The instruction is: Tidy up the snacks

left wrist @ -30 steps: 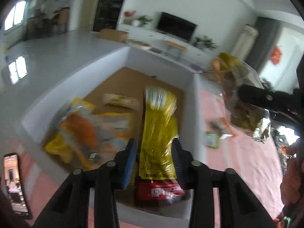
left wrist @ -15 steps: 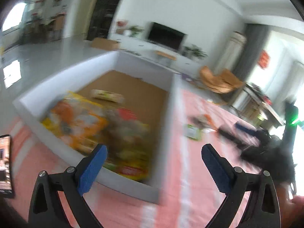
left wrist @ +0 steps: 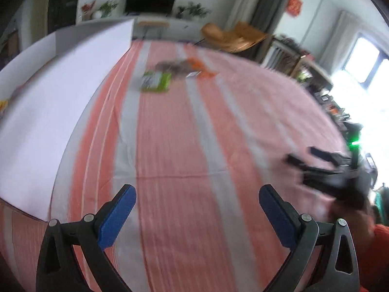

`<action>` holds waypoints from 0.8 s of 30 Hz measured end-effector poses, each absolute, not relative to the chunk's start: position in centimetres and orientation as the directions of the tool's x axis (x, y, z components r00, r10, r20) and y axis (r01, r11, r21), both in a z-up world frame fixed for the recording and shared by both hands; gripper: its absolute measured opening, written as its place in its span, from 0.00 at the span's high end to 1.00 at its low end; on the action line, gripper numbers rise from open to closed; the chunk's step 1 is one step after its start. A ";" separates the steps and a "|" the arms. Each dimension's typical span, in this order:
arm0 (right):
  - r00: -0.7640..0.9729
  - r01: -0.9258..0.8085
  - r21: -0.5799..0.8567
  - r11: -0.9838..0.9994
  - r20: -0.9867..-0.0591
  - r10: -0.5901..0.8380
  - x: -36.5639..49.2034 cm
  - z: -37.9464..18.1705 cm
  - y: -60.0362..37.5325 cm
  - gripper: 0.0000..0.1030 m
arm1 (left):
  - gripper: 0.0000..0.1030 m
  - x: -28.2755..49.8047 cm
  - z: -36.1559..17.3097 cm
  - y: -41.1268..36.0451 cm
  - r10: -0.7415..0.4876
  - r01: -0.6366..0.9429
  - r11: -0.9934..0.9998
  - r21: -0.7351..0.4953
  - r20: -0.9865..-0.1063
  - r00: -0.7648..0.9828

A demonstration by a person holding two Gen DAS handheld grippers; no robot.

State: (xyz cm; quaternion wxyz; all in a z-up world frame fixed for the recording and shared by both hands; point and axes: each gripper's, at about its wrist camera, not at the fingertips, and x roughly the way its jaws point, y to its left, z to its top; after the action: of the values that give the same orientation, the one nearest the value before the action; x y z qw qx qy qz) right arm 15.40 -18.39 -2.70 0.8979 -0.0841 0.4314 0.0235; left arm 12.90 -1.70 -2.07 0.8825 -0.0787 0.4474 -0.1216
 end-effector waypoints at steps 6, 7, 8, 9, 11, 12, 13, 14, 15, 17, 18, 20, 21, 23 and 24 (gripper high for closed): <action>0.588 -0.087 0.016 0.996 -0.806 0.064 16.4 -2.7 -20.1 0.13 | 0.02 14.1 -4.9 -1.0 -0.169 0.083 0.985 -0.149 -0.785 0.596; 0.588 -0.086 0.015 0.996 -0.806 0.063 16.2 -2.7 -20.1 0.12 | 0.02 14.0 -5.2 -1.1 -0.154 0.083 0.988 -0.130 -0.788 0.596; 0.588 -0.087 0.007 0.996 -0.807 0.057 16.1 -2.7 -19.9 0.12 | 0.02 14.1 -5.4 -1.5 -0.129 0.085 0.992 -0.097 -0.792 0.597; 0.588 -0.088 0.004 0.996 -0.807 0.055 16.0 -2.7 -19.9 0.12 | 0.02 14.4 -5.5 -1.8 -0.108 0.089 0.994 -0.068 -0.800 0.591; 0.587 -0.088 0.012 0.996 -0.807 0.062 16.0 -2.8 -20.0 0.12 | 0.00 14.7 -5.8 -2.6 -0.058 0.094 0.996 -0.003 -0.812 0.581; 0.587 -0.089 0.011 0.996 -0.807 0.062 16.0 -2.7 -19.9 0.12 | 0.00 14.7 -5.9 -2.6 -0.063 0.099 0.995 -0.006 -0.812 0.580; 0.587 -0.089 0.012 0.996 -0.807 0.062 16.0 -2.7 -19.9 0.12 | 0.00 14.7 -5.9 -2.5 -0.066 0.098 0.995 -0.010 -0.812 0.580; 0.587 -0.088 0.012 0.996 -0.807 0.062 16.0 -2.7 -19.9 0.12 | 0.00 14.7 -6.0 -2.4 -0.068 0.097 0.995 -0.014 -0.811 0.580; 0.587 -0.088 0.012 0.996 -0.807 0.062 16.0 -2.7 -19.9 0.12 | 0.00 14.7 -5.9 -2.4 -0.067 0.097 0.995 -0.013 -0.812 0.580; 0.587 -0.088 0.012 0.996 -0.807 0.062 16.0 -2.7 -19.9 0.12 | 0.00 14.3 -5.6 -2.4 -0.066 0.097 0.995 -0.011 -0.812 0.580; 0.587 -0.088 0.012 0.996 -0.807 0.062 16.0 -2.7 -19.9 0.12 | 0.00 14.3 -5.7 -2.4 -0.066 0.097 0.995 -0.011 -0.812 0.580; 0.587 -0.088 0.012 0.996 -0.807 0.062 16.0 -2.7 -19.9 0.12 | 0.00 14.3 -5.7 -2.4 -0.066 0.097 0.995 -0.011 -0.812 0.580; 0.587 -0.088 0.012 0.996 -0.807 0.062 16.0 -2.7 -19.9 0.12 | 0.00 14.3 -5.7 -2.4 -0.066 0.097 0.995 -0.011 -0.812 0.580; 0.587 -0.088 0.013 0.996 -0.807 0.062 16.0 -2.7 -19.9 0.12 | 0.00 14.3 -5.7 -2.3 -0.066 0.097 0.995 -0.011 -0.812 0.580; 0.587 -0.088 0.013 0.996 -0.807 0.062 16.0 -2.7 -19.9 0.11 | 0.00 14.3 -5.7 -2.3 -0.066 0.097 0.995 -0.012 -0.812 0.580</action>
State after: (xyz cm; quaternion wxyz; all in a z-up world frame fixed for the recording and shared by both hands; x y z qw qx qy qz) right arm 15.97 -19.92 -2.67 0.8907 -0.0144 0.4524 0.0423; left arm 14.33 -2.34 -5.68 0.8887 0.0170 0.4559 -0.0461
